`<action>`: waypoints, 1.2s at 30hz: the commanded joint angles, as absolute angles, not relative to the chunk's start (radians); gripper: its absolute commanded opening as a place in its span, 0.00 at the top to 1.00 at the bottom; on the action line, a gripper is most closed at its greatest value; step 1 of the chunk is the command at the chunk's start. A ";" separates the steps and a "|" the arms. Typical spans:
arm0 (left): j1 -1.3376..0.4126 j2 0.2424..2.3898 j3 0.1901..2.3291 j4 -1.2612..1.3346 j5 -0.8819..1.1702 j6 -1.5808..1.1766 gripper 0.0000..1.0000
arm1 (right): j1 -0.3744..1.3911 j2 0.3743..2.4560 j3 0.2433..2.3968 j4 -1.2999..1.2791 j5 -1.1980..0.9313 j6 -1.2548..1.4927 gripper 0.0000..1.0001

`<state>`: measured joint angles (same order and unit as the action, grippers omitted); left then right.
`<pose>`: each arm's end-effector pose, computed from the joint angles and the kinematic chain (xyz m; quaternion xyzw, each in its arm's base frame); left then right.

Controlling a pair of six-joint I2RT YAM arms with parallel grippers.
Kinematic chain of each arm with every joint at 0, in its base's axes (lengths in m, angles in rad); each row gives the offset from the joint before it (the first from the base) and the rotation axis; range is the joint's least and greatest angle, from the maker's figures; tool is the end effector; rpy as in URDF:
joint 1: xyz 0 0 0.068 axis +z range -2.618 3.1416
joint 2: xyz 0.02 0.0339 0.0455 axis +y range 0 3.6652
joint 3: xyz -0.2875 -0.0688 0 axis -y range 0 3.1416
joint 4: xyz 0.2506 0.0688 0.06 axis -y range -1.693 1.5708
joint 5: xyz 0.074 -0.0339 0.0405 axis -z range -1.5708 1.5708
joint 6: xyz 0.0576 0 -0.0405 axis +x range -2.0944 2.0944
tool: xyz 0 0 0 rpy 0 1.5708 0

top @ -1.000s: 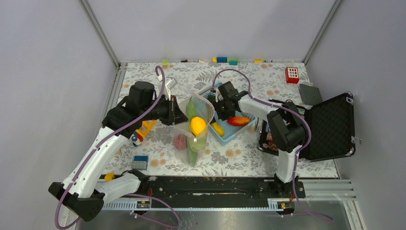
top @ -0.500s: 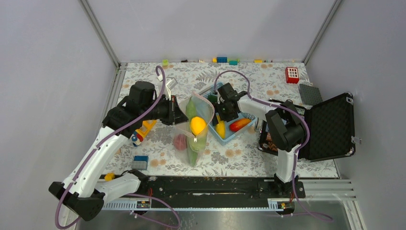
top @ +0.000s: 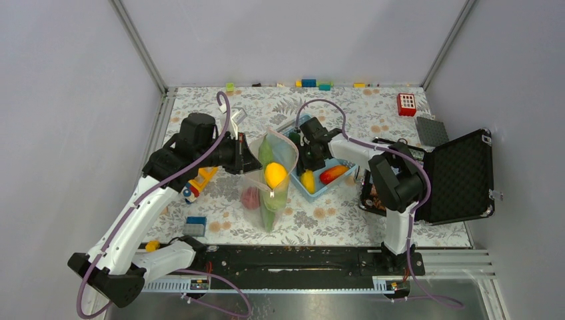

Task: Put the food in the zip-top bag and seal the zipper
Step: Pick up the fake fruit from the bin, then place the fake fruit in the zipper food storage bag.

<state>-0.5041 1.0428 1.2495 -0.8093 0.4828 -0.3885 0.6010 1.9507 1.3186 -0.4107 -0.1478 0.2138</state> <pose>0.1719 -0.1254 0.4011 0.1607 0.8516 -0.3859 0.3163 0.3500 0.2503 0.1677 -0.2041 0.9410 0.1686 0.2107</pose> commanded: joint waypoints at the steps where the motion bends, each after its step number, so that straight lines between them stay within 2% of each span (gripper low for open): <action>1: -0.500 1.032 1.257 -0.728 0.510 -0.376 1.00 | 0.608 1.816 1.298 -0.389 -0.091 0.234 0.63; 11: -0.500 1.031 1.255 -0.729 0.509 -0.380 1.00 | 0.607 1.381 1.125 -0.135 0.076 0.252 0.68; 15: -0.500 1.034 1.257 -0.729 0.509 -0.382 1.00 | 0.611 1.168 1.020 0.088 0.010 0.259 0.70; 19: -0.499 1.033 1.260 -0.738 0.497 -0.381 1.00 | 0.630 1.049 0.992 0.233 -0.092 0.247 0.70; 25: -0.500 1.034 1.258 -0.739 0.482 -0.382 1.00 | 0.700 1.024 0.990 0.430 -0.251 0.314 0.69; 36: -0.501 1.037 1.253 -0.739 0.504 -0.384 1.00 | 0.856 1.206 1.084 0.472 -0.308 0.292 0.64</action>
<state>-0.5041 1.0428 1.2495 -0.8097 0.4824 -0.3889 0.8211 1.1740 1.0336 0.4110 -0.2737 0.2932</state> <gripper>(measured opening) 0.006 0.559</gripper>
